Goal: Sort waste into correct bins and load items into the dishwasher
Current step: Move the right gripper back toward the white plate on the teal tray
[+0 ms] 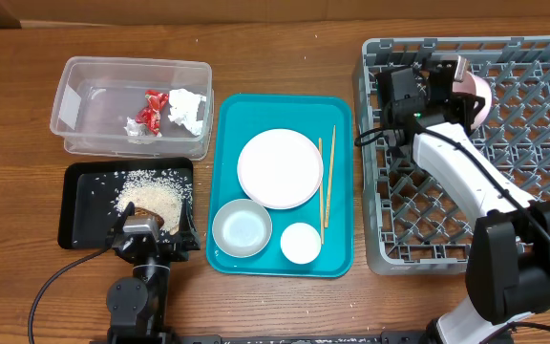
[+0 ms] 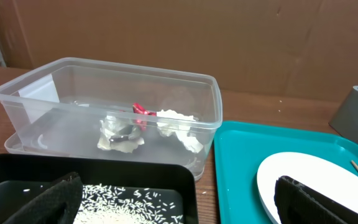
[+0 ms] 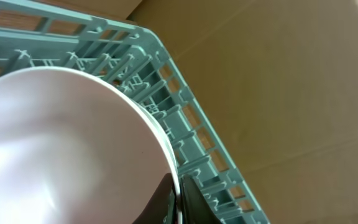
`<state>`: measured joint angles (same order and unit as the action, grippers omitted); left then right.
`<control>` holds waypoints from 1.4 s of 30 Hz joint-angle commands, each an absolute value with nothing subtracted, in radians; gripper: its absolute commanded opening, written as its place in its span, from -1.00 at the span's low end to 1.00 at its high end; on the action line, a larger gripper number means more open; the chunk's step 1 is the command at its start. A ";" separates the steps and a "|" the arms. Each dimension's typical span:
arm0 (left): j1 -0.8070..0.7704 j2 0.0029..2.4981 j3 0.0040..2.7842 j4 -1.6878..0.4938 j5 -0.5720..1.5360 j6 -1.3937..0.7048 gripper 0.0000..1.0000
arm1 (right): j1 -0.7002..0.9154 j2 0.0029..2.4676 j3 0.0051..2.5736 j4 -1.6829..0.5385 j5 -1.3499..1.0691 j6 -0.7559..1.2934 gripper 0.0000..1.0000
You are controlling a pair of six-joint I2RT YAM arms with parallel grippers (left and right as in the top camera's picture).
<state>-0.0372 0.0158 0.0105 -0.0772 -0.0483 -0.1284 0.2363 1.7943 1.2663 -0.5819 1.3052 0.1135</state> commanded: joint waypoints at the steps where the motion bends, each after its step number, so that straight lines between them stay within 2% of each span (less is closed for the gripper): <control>1: -0.032 0.004 0.006 -0.072 -0.052 -0.138 1.00 | 0.237 1.803 1.262 -0.573 1.319 0.077 -0.92; 13: -0.032 0.004 0.006 -0.072 -0.052 -0.138 1.00 | 0.307 1.861 1.262 -0.623 1.262 0.078 -0.88; 25: -0.032 0.004 0.006 -0.072 -0.052 -0.138 1.00 | 0.400 1.861 1.262 -0.690 1.262 0.105 -0.17; 30: -0.032 0.004 0.006 -0.072 -0.052 -0.138 1.00 | 0.456 1.853 1.264 -0.698 1.262 0.105 0.03; 36: -0.032 0.004 0.006 -0.072 -0.052 -0.138 1.00 | 0.563 1.788 1.265 -0.698 1.242 0.104 0.36; 39: -0.032 0.004 0.006 -0.072 -0.052 -0.138 1.00 | 0.627 1.731 1.265 -0.713 1.180 0.105 0.37; 42: -0.032 0.004 0.006 -0.072 -0.052 -0.138 1.00 | 0.679 1.661 1.265 -0.768 1.013 0.181 0.37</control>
